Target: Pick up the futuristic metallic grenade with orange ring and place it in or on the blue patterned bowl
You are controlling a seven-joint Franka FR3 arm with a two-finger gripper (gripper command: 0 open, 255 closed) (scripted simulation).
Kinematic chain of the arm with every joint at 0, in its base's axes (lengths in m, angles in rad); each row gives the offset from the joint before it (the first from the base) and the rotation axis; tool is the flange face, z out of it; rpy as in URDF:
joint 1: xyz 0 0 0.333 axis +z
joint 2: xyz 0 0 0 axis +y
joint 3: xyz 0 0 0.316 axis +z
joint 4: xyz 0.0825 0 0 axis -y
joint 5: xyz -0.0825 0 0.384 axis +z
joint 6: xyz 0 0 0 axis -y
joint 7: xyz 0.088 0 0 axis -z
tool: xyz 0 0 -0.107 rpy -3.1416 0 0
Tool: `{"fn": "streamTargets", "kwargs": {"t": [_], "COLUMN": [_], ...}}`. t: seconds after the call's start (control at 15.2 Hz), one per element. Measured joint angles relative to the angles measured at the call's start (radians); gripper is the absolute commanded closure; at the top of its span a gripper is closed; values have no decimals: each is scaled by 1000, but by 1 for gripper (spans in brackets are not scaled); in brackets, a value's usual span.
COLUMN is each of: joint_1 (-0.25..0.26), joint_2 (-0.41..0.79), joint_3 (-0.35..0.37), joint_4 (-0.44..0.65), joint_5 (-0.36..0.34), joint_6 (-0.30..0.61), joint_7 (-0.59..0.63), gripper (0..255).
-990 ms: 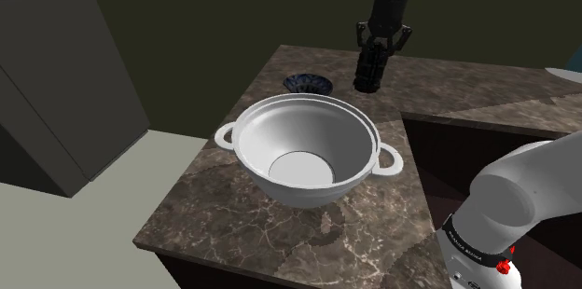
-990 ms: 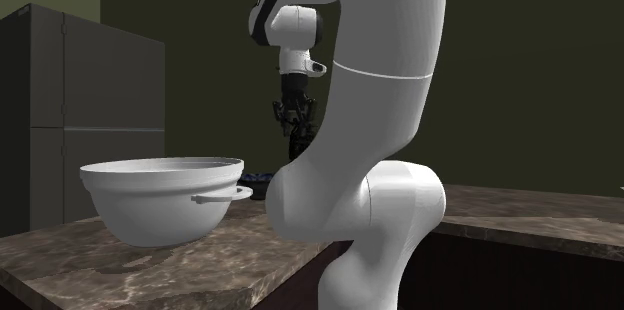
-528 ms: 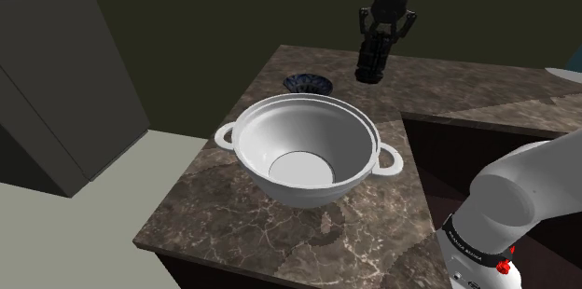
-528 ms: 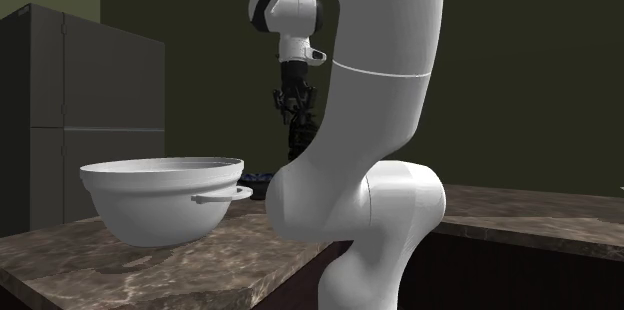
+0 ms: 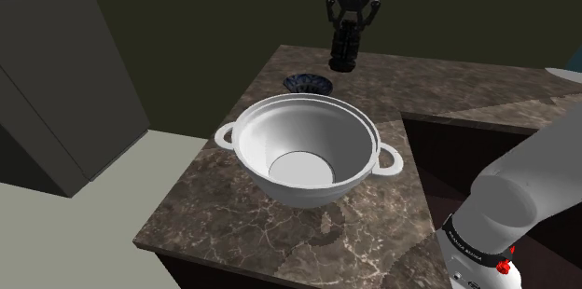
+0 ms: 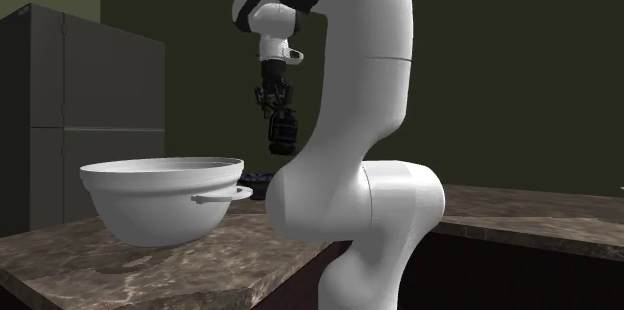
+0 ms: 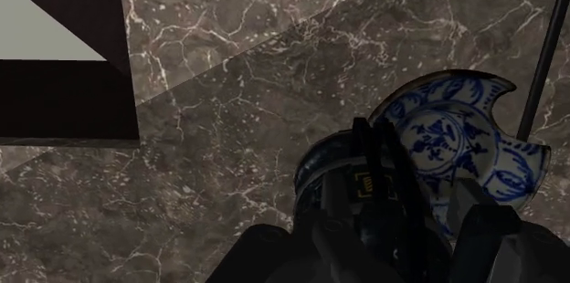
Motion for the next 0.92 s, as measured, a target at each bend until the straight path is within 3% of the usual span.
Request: {"fn": "streamTargets", "kwargs": {"t": [0.13,0.53,0.92], "joint_1": [7,58,60], "joint_2": [70,365,361], "joint_3": [16,67,68], "joint_4": [87,495,413], "joint_5": [-9,-69,-68], "joint_6": [-17,-138,-58], "joint_7": [25,117,126], "gripper": [255,255,255]}}
